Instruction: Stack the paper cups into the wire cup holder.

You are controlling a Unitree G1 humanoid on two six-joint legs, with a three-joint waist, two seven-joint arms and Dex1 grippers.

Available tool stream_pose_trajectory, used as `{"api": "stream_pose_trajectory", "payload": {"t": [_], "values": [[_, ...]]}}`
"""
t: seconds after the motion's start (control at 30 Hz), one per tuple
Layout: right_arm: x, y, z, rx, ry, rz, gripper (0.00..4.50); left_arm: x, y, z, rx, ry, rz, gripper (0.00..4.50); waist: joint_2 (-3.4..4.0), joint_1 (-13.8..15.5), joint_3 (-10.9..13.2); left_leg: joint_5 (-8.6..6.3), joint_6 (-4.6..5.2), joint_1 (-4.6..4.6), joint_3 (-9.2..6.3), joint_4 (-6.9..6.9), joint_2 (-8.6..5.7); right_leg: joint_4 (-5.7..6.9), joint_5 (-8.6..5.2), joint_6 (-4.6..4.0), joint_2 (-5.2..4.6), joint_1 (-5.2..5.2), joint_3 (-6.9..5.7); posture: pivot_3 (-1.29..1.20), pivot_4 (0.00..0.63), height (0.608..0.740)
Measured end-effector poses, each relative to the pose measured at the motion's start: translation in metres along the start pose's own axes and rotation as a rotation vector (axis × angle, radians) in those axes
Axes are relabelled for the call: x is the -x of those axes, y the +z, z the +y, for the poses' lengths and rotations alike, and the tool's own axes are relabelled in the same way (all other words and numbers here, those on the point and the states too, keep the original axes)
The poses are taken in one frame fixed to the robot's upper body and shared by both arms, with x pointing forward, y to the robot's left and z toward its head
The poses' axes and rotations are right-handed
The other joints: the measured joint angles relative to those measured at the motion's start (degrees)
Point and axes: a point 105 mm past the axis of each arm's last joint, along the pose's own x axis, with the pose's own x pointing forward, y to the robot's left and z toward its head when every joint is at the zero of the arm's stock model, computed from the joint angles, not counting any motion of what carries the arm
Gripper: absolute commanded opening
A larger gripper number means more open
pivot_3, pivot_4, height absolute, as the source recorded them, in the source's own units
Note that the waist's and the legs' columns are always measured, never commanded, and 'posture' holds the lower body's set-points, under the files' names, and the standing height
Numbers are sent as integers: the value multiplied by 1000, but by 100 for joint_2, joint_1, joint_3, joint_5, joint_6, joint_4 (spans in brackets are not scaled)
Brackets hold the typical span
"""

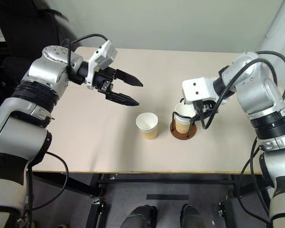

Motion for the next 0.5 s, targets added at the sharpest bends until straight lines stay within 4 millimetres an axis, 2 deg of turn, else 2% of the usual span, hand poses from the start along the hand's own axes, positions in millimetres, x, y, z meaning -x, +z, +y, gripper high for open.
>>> {"api": "stream_pose_trajectory", "payload": {"t": [0.23,0.37,0.5], "values": [[50,19,6,-203,-137,-174,3297,-7,-4,-2,-128,-23,101,4500,0,11,0,2,-4,5,8,-2,-1,-2,-11,-4,12,3,3,0,150,740],[67,11,12,-293,-173,-164,3297,-13,-20,4,-328,-41,335,4500,0,36,1,-1,1,6,-2,2,-2,1,-14,1,-1,4,9,0,150,740],[75,4,13,-325,-208,-141,3297,-29,-18,16,-437,-18,454,4500,0,46,2,-9,18,5,5,2,-5,-1,-8,9,-11,7,15,0,150,740]]}}
